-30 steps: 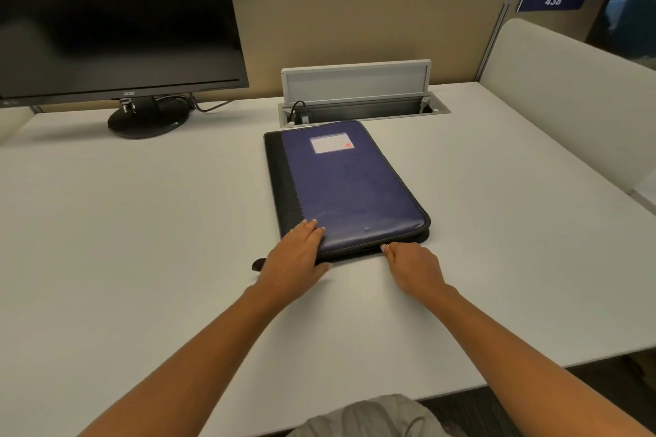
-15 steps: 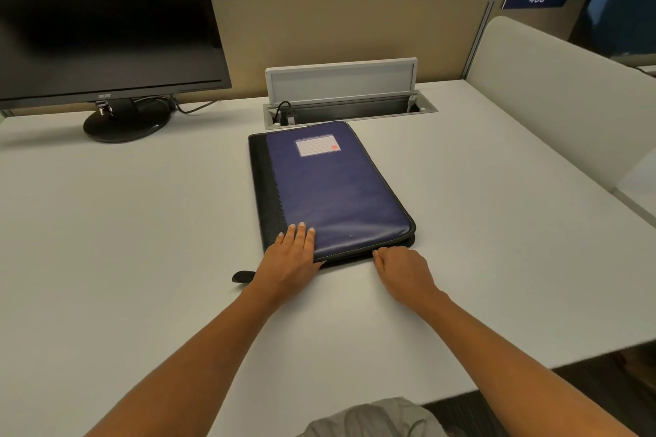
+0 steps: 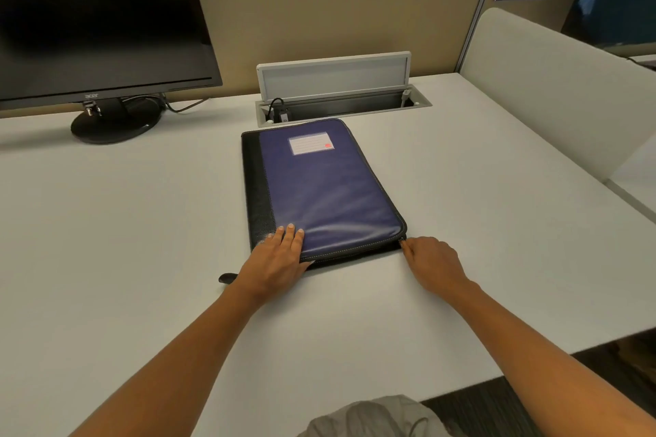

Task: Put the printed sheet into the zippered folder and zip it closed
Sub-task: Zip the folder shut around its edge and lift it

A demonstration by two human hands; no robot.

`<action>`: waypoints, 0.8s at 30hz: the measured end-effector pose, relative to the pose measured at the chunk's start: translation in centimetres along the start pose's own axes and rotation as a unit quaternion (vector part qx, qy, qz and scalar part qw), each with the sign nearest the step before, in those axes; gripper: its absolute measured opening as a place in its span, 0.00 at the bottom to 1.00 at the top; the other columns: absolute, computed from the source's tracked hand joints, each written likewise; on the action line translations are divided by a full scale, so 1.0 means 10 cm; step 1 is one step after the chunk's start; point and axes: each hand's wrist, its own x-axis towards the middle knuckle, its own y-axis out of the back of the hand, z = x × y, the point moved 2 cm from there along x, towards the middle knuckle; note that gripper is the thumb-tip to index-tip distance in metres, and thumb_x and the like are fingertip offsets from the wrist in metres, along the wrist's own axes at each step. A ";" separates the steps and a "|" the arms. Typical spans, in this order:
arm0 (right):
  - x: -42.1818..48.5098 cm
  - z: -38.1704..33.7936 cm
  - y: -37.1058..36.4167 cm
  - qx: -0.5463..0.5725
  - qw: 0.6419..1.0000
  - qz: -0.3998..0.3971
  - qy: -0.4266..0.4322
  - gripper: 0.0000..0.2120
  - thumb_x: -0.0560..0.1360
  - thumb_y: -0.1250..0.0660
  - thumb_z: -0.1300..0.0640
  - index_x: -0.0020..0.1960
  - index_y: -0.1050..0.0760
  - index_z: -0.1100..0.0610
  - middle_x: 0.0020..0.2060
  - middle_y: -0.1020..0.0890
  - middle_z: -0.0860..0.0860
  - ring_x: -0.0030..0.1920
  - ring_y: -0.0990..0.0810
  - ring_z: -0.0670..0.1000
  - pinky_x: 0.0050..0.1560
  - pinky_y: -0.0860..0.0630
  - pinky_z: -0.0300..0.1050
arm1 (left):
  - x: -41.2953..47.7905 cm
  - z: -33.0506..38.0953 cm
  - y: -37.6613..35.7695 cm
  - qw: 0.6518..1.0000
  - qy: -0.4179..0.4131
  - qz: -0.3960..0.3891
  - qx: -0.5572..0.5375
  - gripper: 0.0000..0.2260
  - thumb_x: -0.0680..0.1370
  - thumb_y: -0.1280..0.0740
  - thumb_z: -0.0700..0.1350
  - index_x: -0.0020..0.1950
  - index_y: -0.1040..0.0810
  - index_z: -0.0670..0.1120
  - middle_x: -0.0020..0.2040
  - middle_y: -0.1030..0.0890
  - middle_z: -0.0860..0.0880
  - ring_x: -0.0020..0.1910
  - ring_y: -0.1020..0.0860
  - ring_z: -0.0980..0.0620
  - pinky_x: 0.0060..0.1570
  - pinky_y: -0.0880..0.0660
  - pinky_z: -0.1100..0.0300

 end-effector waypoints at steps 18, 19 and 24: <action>0.00 -0.06 0.03 0.065 0.989 -0.077 0.113 0.13 0.80 0.50 0.54 0.51 0.28 0.55 0.48 0.21 0.54 0.49 0.24 0.57 0.44 0.34 0.45 | -0.18 -0.10 0.02 0.996 0.039 0.073 -0.036 0.25 0.71 0.38 0.55 0.60 0.23 0.38 0.61 0.22 0.39 0.62 0.24 0.40 0.60 0.28 0.43; 0.01 -0.06 0.02 0.068 0.989 -0.070 0.112 0.11 0.80 0.49 0.54 0.49 0.29 0.56 0.47 0.22 0.54 0.47 0.25 0.57 0.44 0.34 0.45 | -0.15 -0.05 0.03 0.996 0.037 0.084 -0.020 0.25 0.70 0.40 0.56 0.57 0.21 0.39 0.59 0.20 0.39 0.59 0.22 0.40 0.58 0.28 0.42; -0.01 -0.07 -0.02 0.171 0.983 0.030 0.062 0.08 0.77 0.39 0.58 0.43 0.24 0.59 0.37 0.28 0.51 0.38 0.29 0.52 0.40 0.36 0.42 | 0.01 0.37 0.18 0.992 -0.040 0.105 -0.063 0.27 0.76 0.38 0.54 0.71 0.35 0.40 0.73 0.36 0.39 0.73 0.38 0.42 0.72 0.43 0.49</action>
